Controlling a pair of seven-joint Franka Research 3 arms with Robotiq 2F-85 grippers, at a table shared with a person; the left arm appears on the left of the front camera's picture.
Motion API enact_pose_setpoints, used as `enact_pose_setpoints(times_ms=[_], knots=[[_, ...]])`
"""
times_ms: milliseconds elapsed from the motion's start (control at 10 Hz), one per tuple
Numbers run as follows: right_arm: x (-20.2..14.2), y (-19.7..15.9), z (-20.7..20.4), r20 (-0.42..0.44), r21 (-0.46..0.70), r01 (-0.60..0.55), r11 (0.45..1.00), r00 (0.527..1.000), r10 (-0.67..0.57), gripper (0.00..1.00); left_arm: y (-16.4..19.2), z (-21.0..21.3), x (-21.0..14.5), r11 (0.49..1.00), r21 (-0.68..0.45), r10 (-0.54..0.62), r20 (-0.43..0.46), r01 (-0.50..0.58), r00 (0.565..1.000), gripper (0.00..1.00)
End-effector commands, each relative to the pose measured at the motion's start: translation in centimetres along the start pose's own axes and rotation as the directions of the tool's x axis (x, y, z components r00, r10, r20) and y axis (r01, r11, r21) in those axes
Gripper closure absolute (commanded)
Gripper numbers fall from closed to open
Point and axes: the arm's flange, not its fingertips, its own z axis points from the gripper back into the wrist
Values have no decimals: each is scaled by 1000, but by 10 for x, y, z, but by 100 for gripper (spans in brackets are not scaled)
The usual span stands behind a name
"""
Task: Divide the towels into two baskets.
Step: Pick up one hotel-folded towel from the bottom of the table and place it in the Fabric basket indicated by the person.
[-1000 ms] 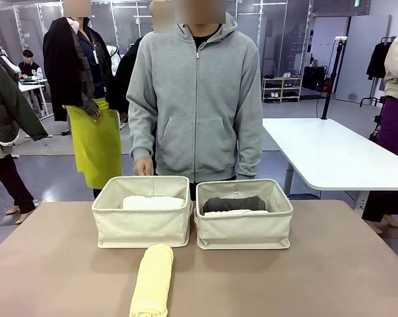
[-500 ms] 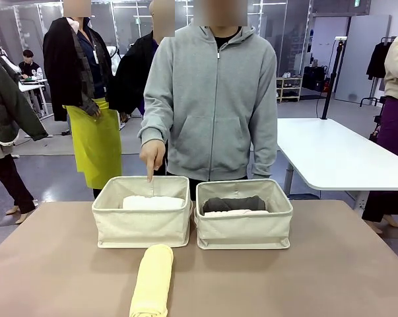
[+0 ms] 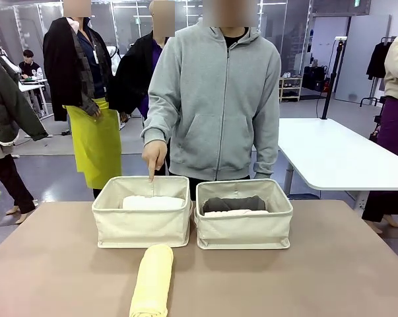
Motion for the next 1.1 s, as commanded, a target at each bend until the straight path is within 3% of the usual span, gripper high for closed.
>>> enact_pose_setpoints(times_ms=[0,400,500,900,1000], knots=[[-2,2,-2,2,-11,-1,1000,1000,1,0,-45,-66,5,994,103,55,-131,-42,990,0],[-2,2,-2,2,-11,-1,1000,1000,1,0,-93,-194,0,956,271,184,-277,-107,943,0],[-2,2,-2,2,-11,-1,1000,1000,1,0,-99,-214,-4,941,327,182,-266,-89,947,0],[-2,2,-2,2,-11,-1,1000,1000,1,0,-107,-263,-46,933,358,138,-271,-34,953,0],[-2,2,-2,2,-11,-1,1000,1000,1,0,-106,-254,-23,943,331,138,-292,-35,946,0]])
